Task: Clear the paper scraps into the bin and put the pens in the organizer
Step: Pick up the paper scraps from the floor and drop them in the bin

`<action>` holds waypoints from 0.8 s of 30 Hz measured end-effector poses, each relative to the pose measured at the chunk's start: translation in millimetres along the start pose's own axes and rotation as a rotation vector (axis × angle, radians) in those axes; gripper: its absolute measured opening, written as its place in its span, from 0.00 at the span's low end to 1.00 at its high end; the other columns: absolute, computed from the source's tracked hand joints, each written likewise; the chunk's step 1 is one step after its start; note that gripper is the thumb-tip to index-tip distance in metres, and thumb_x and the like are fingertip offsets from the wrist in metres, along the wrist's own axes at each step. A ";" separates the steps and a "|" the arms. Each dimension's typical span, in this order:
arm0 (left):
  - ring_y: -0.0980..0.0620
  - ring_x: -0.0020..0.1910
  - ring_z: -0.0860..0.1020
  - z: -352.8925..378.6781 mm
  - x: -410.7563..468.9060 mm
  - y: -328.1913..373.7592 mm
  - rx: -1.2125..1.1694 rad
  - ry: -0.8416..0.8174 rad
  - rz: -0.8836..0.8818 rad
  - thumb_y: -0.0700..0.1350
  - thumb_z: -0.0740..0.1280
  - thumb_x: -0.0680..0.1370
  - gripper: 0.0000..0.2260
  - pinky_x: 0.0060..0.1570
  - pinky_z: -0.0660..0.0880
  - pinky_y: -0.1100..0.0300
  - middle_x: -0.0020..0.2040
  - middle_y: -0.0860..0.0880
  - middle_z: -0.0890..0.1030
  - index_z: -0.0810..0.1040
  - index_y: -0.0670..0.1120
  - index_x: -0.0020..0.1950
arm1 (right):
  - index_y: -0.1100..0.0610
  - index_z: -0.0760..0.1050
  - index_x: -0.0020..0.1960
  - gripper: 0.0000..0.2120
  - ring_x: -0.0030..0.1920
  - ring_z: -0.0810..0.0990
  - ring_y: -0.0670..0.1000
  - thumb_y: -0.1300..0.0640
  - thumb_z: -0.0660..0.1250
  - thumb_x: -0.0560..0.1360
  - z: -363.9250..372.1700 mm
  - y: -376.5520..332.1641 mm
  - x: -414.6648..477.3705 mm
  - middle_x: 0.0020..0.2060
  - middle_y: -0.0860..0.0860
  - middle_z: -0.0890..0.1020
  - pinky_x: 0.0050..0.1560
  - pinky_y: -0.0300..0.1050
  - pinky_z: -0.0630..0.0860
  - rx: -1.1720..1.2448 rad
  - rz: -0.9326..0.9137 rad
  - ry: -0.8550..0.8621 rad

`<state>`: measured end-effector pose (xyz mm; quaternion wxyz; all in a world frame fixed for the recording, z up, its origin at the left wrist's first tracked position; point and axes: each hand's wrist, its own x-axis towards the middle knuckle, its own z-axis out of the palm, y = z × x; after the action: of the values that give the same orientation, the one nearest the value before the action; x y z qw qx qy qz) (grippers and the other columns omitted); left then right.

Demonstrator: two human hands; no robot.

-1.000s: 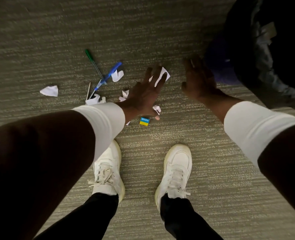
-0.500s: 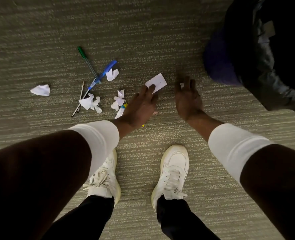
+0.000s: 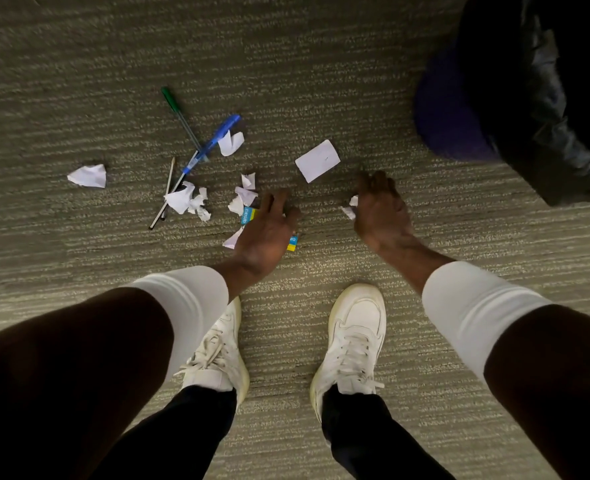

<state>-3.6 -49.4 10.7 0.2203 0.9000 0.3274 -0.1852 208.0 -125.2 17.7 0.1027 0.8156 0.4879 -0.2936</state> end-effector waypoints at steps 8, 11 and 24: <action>0.38 0.60 0.74 1.8 -8.8 -2.7 -0.185 0.048 0.000 0.27 0.70 0.68 0.27 0.58 0.76 0.42 0.62 0.40 0.76 0.76 0.40 0.66 | 0.53 0.68 0.74 0.27 0.73 0.68 0.62 0.48 0.70 0.77 6.0 -21.0 -21.5 0.74 0.62 0.65 0.56 0.58 0.84 -0.038 -0.160 -0.033; 0.38 0.59 0.75 -3.3 -15.0 -6.6 -0.271 0.079 -0.016 0.27 0.71 0.67 0.24 0.56 0.77 0.43 0.58 0.41 0.77 0.77 0.41 0.61 | 0.51 0.69 0.74 0.23 0.72 0.69 0.60 0.52 0.68 0.81 11.6 -25.8 -28.3 0.73 0.61 0.64 0.57 0.58 0.85 0.004 -0.193 -0.052; 0.40 0.51 0.78 -55.9 -29.9 -2.6 -0.389 0.169 -0.017 0.30 0.69 0.74 0.08 0.49 0.76 0.46 0.51 0.41 0.78 0.79 0.39 0.51 | 0.60 0.85 0.44 0.08 0.45 0.85 0.59 0.70 0.70 0.73 -15.6 -24.3 -48.9 0.49 0.59 0.83 0.47 0.46 0.80 0.347 -0.020 0.157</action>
<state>-16.2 -33.8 70.9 0.3601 0.8500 0.3820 -0.0441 175.9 -141.8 61.4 -0.0810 0.8366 0.4446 -0.3098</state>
